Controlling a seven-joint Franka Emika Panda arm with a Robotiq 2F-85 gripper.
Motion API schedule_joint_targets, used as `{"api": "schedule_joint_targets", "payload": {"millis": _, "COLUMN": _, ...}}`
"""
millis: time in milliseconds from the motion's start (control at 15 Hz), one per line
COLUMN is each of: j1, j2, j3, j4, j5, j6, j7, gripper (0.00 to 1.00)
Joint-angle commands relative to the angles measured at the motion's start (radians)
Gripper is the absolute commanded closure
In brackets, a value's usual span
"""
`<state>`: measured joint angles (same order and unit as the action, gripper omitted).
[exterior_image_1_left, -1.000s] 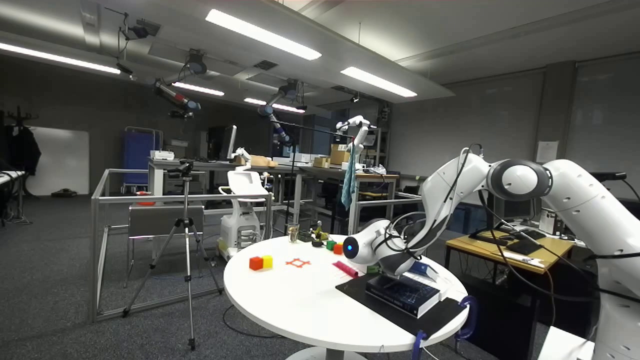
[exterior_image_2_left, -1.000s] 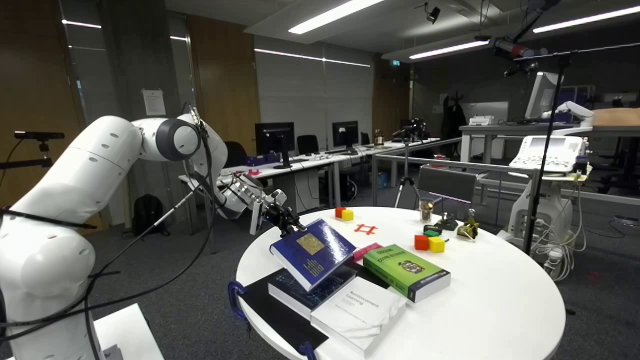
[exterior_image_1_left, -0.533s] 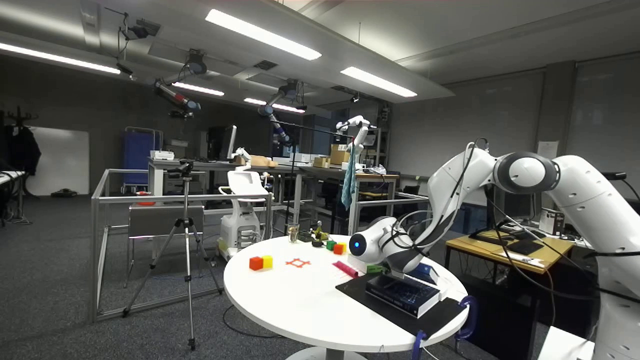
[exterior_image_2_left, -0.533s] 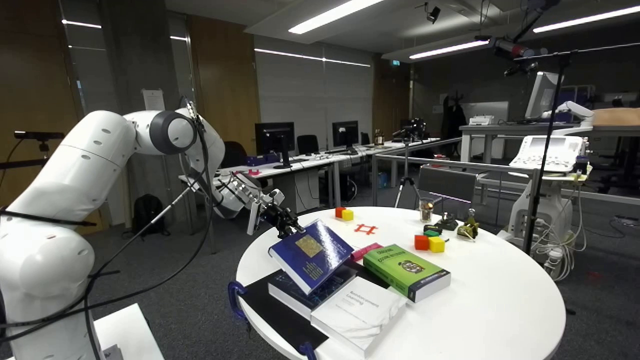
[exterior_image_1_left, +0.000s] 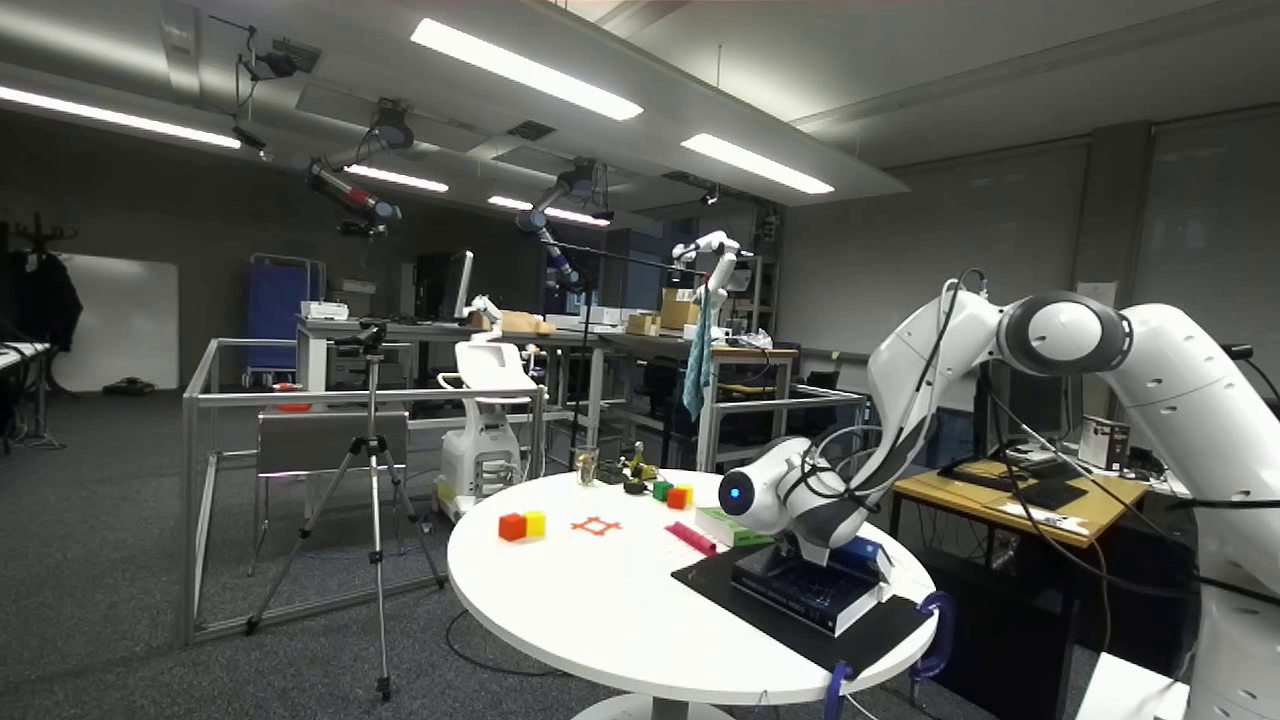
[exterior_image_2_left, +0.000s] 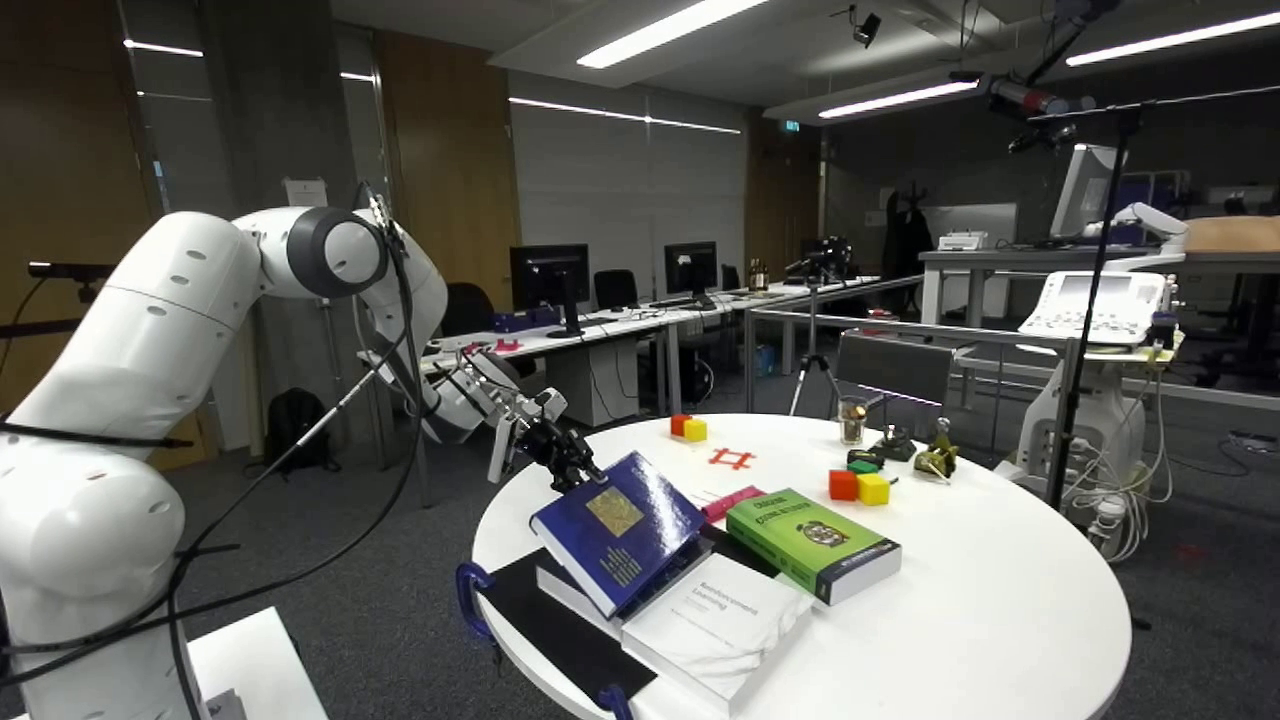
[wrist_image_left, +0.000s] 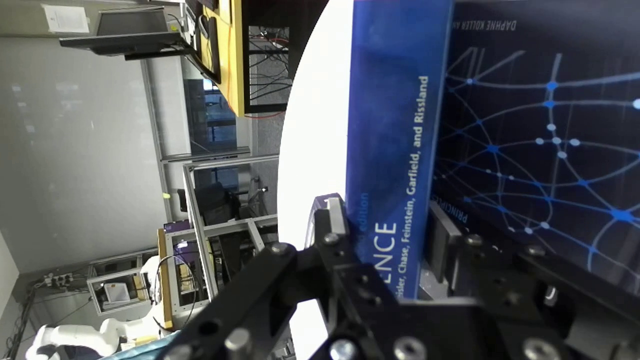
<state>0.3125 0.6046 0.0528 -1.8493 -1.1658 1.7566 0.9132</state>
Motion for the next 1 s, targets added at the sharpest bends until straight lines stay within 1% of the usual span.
{"api": "schedule_joint_targets", "payload": {"millis": 0, "j1": -0.024, "j2": -0.117, "j3": 0.013, "j4": -0.098, "j5": -0.034, "j6": -0.019, "j7": 0.027, "gripper": 0.83}}
{"api": "schedule_joint_targets", "payload": {"millis": 333, "j1": -0.039, "j2": -0.126, "j3": 0.017, "j4": -0.101, "j5": -0.01, "j6": -0.021, "j7": 0.058, "gripper": 0.83}}
{"api": "schedule_joint_targets", "payload": {"millis": 933, "j1": -0.049, "j2": -0.114, "j3": 0.019, "j4": -0.051, "j5": 0.025, "j6": -0.03, "j7": 0.027, "gripper": 0.83}}
